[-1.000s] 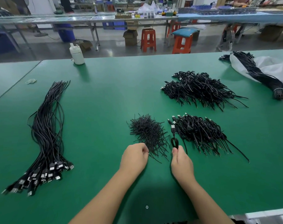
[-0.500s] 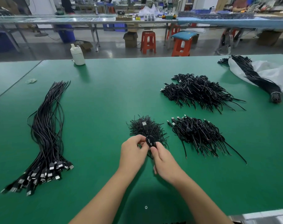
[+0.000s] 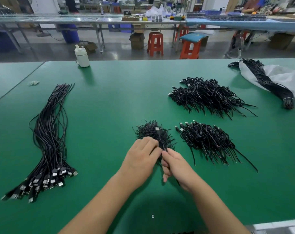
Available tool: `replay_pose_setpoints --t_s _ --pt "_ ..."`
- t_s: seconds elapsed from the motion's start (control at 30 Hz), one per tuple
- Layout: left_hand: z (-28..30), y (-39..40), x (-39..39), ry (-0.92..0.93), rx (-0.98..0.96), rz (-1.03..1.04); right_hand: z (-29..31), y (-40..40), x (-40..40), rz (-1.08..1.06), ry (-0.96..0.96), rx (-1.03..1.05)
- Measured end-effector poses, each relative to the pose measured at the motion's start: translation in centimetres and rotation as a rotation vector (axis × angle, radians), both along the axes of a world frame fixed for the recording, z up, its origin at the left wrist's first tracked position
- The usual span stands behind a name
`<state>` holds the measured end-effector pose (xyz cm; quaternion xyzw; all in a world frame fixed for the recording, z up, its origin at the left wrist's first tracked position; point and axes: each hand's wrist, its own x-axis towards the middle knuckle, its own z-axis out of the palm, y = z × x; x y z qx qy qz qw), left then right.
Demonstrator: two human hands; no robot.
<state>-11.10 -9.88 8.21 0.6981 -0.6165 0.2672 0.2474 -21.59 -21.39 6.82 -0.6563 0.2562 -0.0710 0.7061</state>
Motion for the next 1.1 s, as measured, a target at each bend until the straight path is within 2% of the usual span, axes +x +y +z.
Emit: replay_pose_setpoints --t_s 0.07,0.13,0.23,0.4,0.47,0.57,0.6,0.7,0.8,0.9,1.1 --pt "0.6 0.1 0.7 -0.075 0.058 -0.113 0.6 -0.3 -0.2 0.115 0.012 0.099" --pt "1.1 0.1 1.1 -0.03 0.149 -0.184 1.1 -0.6 -0.3 0.183 0.022 0.132" --pt "1.4 0.2 1.3 0.148 0.214 -0.154 1.4 -0.5 -0.1 0.189 0.049 0.044" --pt "1.3 0.1 0.5 0.539 0.131 0.009 1.1 0.0 0.1 0.125 0.04 -0.067" --pt "1.4 -0.2 0.3 0.664 0.113 0.056 1.1 0.2 0.1 0.111 0.029 -0.211" --pt "1.7 -0.2 0.1 0.853 0.084 0.115 1.0 0.3 -0.2 0.16 0.04 -0.707" --pt "1.7 -0.3 0.1 0.899 0.086 0.136 0.9 0.3 -0.4 0.168 0.046 -0.817" --pt "1.7 -0.4 0.1 1.011 0.112 0.201 1.0 0.5 -0.6 0.132 0.032 -1.018" --pt "1.7 -0.5 0.3 1.125 0.118 0.216 0.9 0.8 -0.8 0.086 -0.01 -1.157" --pt "1.6 -0.5 0.4 1.197 0.137 0.22 0.9 1.4 -0.8 0.049 -0.031 -1.187" --pt "1.8 -0.1 1.3 1.318 0.256 0.254 1.0 1.4 -1.2 0.093 -0.046 -1.341"
